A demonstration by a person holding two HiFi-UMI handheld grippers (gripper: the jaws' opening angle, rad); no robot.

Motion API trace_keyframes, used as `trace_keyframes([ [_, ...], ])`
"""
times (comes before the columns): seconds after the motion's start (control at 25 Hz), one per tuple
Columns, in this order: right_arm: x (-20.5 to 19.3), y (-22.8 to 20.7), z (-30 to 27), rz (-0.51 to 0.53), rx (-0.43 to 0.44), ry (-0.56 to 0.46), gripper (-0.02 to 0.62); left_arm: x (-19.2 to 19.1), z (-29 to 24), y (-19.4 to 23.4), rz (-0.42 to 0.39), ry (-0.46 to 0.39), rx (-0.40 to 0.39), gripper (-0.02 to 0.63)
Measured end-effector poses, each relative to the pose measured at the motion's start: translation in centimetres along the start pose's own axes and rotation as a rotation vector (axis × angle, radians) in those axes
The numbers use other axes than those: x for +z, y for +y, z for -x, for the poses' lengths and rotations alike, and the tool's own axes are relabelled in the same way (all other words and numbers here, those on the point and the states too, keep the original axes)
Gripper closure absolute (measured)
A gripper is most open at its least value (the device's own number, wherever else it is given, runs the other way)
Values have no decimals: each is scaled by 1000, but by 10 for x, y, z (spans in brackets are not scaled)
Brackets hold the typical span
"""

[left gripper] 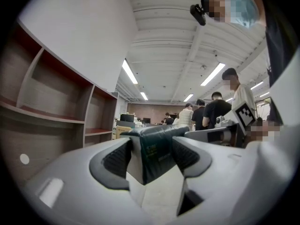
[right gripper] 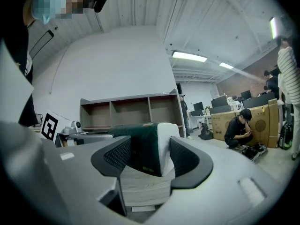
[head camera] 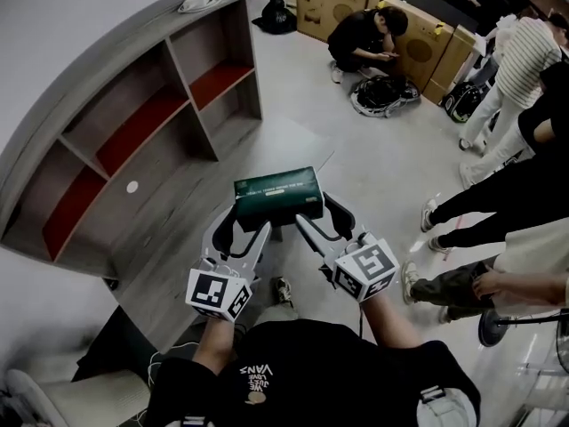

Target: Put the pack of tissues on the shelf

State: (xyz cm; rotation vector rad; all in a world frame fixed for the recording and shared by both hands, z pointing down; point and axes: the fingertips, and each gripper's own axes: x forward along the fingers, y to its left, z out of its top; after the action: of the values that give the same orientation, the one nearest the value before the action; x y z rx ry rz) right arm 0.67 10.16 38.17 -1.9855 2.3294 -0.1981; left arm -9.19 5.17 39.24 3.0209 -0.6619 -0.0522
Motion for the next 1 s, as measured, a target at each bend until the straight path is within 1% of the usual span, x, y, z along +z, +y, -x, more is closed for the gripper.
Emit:
trace_keyframes([
  [0.12,3,-17,-35,5,-11,-4,360,1,-27,30,6,-1,-12,305],
  [0.44,4,-47,-103,1,-32,-22,360,-1,-75,89,-8,-11,-40,305],
  [0.76,4,-46,-102,-6,-18,-23,360,0,-72,88,-10,1,-29,305],
  [0.92,8,-51,-109,-17,-5,-24,360,1,-77,90,-19,0,-4,305],
  [1.0,9,-55,-116,-14,19,-27,360,1,-80,94,-25,-1,17,305],
])
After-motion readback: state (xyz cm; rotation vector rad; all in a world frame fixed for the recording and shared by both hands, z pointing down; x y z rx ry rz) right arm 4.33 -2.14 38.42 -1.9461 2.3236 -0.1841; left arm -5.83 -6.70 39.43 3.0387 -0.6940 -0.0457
